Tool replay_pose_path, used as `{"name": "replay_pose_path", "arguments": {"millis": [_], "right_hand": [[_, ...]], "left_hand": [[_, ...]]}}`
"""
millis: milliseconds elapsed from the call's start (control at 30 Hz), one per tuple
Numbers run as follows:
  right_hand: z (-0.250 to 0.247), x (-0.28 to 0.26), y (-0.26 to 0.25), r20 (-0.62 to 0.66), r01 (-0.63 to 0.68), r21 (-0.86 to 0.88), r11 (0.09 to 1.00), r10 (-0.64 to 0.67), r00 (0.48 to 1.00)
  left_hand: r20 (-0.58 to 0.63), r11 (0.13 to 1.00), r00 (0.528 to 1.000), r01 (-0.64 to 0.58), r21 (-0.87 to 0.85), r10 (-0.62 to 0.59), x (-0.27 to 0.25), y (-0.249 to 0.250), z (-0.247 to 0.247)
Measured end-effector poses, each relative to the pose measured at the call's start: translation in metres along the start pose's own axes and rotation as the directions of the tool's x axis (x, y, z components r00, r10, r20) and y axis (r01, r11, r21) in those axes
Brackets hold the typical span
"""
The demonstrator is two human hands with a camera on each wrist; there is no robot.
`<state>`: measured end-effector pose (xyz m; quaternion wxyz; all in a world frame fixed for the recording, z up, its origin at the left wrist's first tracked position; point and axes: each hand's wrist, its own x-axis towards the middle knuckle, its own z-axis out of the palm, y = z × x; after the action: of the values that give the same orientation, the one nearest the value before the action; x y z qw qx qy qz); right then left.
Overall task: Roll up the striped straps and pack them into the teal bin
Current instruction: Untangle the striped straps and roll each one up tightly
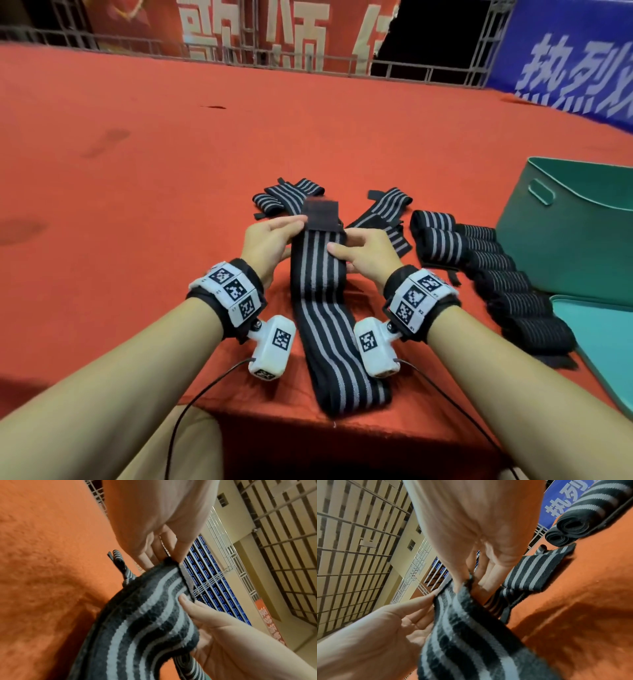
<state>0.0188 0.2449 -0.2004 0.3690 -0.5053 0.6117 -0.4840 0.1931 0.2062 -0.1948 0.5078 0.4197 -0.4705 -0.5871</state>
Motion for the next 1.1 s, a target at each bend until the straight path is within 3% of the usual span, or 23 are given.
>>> {"name": "replay_pose_path", "arguments": {"millis": [133,267,367,433,500,567,633,733,833,933,1000,1033,1100], "right_hand": [[0.007,0.015,0.004,0.020,-0.100,0.029,0.995,0.100,0.995],[0.007,0.024,0.011,0.043,-0.141,-0.064,0.988,0.144,0.989],[-0.015,0.042,0.017,-0.178,-0.025,-0.211,0.977,-0.014,0.984],[-0.034,0.052,0.019,-0.209,-0.019,-0.476,0.879,-0.092,0.974],[-0.049,0.060,0.026,-0.090,-0.021,-0.712,0.702,-0.061,0.994],[-0.055,0.063,0.034,0.024,0.032,-0.813,0.581,-0.020,0.999],[-0.058,0.063,0.038,0.019,0.044,-0.818,0.573,-0.049,0.999],[-0.058,0.052,0.028,-0.055,0.171,-0.690,0.704,-0.285,0.957],[-0.052,0.030,-0.001,-0.098,0.435,-0.330,0.838,-0.489,0.867],[-0.047,0.006,-0.039,0.041,0.456,0.079,0.886,-0.460,0.887],[-0.046,-0.004,-0.053,0.211,0.364,0.155,0.918,-0.391,0.896],[-0.046,-0.008,-0.056,0.278,0.324,0.164,0.932,-0.358,0.891],[-0.050,-0.013,-0.059,0.349,0.288,0.163,0.944,-0.328,0.878]], "left_hand": [[-0.149,0.996,0.988,-0.028,0.085,0.041,0.015,-0.012,-0.009],[-0.183,0.993,0.983,0.044,0.108,-0.023,0.028,-0.018,-0.016],[-0.231,0.972,0.973,0.066,0.227,-0.012,0.040,-0.020,-0.020],[-0.249,0.944,0.968,0.065,0.324,0.019,0.041,-0.015,-0.014],[-0.218,0.941,0.973,0.004,0.338,0.074,0.043,-0.010,-0.004],[-0.177,0.944,0.977,-0.060,0.324,0.122,0.041,-0.007,0.008],[-0.148,0.942,0.981,-0.073,0.328,0.128,0.038,-0.004,0.019],[-0.025,0.968,0.999,0.053,0.246,-0.048,0.028,0.003,0.034],[0.155,0.950,0.944,0.266,0.163,-0.291,0.016,0.004,0.048],[0.334,0.915,0.857,0.401,0.042,-0.391,0.006,0.003,0.053],[0.505,0.882,0.782,0.465,-0.083,-0.365,-0.001,0.007,0.055],[0.540,0.873,0.773,0.469,-0.134,-0.333,-0.005,0.012,0.055],[0.513,0.894,0.808,0.420,-0.155,-0.291,-0.008,0.022,0.055]]}}
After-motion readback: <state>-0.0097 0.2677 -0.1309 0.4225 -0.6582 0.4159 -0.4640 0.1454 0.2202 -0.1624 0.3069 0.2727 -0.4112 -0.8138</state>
